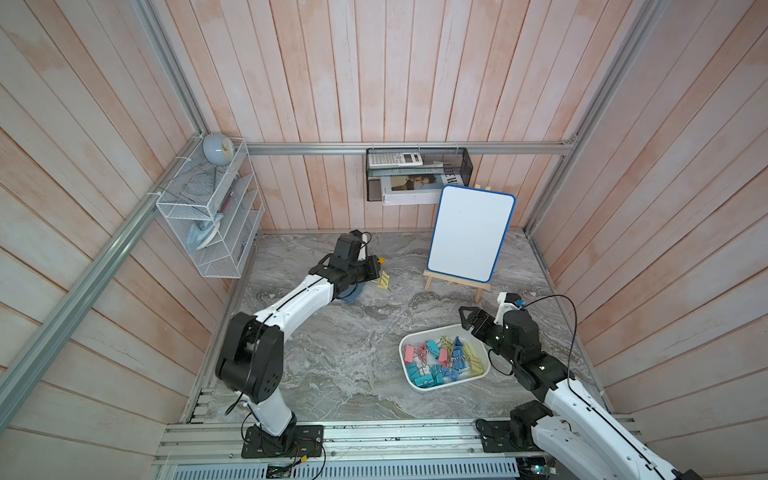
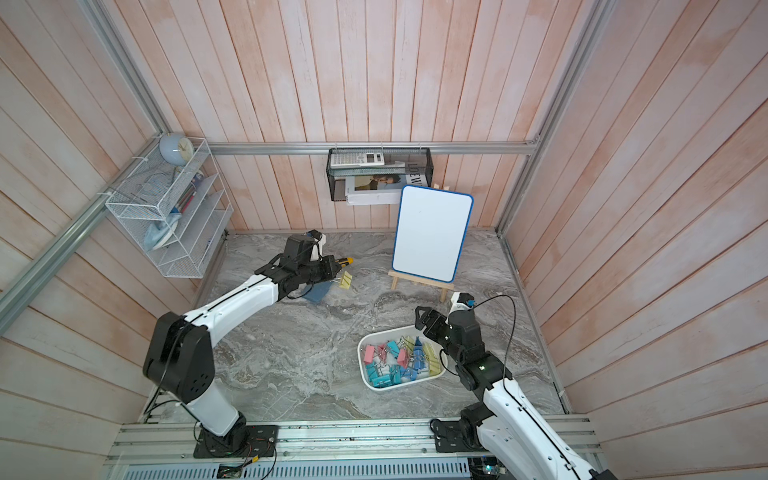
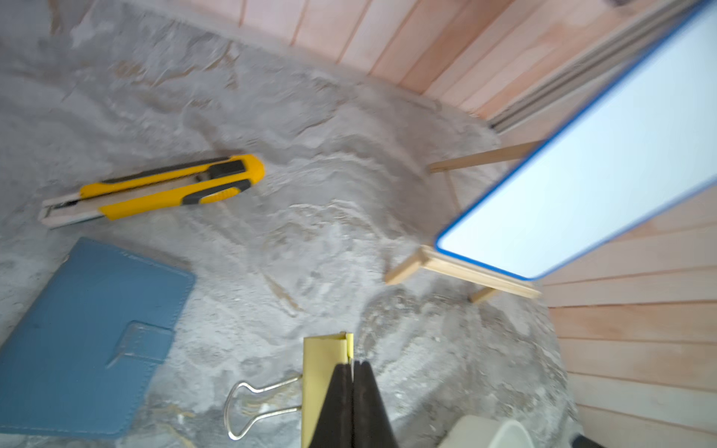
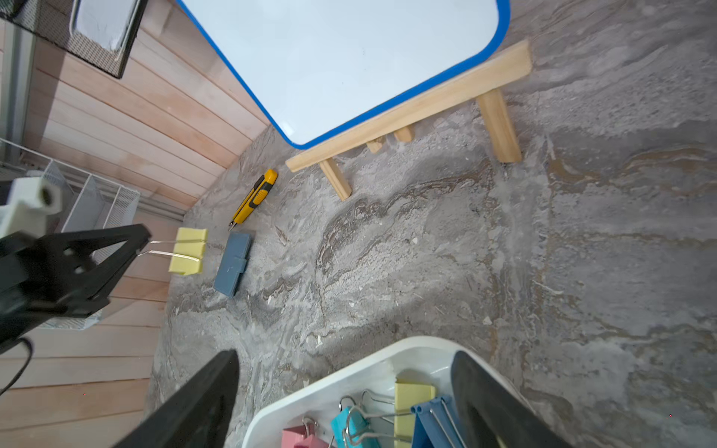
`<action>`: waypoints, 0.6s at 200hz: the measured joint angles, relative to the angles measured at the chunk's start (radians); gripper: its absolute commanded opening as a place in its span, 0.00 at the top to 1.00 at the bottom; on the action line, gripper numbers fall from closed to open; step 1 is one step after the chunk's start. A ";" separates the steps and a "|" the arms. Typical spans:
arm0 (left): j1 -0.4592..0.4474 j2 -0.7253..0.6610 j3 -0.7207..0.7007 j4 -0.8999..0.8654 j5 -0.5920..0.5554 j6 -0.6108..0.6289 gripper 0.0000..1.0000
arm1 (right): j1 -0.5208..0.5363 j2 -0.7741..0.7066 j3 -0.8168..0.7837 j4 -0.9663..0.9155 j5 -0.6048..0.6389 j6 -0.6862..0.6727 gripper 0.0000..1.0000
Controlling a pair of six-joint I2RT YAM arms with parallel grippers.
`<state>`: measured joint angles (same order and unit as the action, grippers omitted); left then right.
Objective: Put the binder clips in the storage box
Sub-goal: Pick up the binder clip at the center of the board, then place the binder clip in the storage box.
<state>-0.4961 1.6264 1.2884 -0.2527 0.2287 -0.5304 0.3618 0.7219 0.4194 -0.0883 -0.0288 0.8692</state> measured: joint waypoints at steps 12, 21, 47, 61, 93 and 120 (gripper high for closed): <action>-0.060 -0.059 -0.001 -0.006 -0.005 0.031 1.00 | -0.034 -0.001 0.000 0.010 -0.024 0.003 0.11; -0.117 -0.091 0.000 -0.018 -0.020 0.061 1.00 | -0.055 -0.002 0.000 0.011 -0.039 0.003 0.11; -0.314 -0.117 -0.003 -0.066 -0.068 0.151 1.00 | -0.121 -0.002 -0.011 0.027 -0.093 0.020 0.10; -0.422 -0.117 -0.019 -0.082 -0.088 0.200 1.00 | -0.146 -0.002 -0.023 0.030 -0.113 0.027 0.10; -0.612 -0.095 -0.049 -0.099 -0.131 0.289 1.00 | -0.155 -0.009 -0.034 0.029 -0.135 0.036 0.10; -0.646 -0.057 -0.050 -0.095 -0.152 0.322 1.00 | -0.155 -0.027 -0.034 0.025 -0.138 0.037 0.10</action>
<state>-1.1423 1.5696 1.2385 -0.3481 0.0765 -0.2081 0.2066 0.6945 0.3859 -0.0631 -0.1673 0.9058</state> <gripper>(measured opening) 0.055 0.896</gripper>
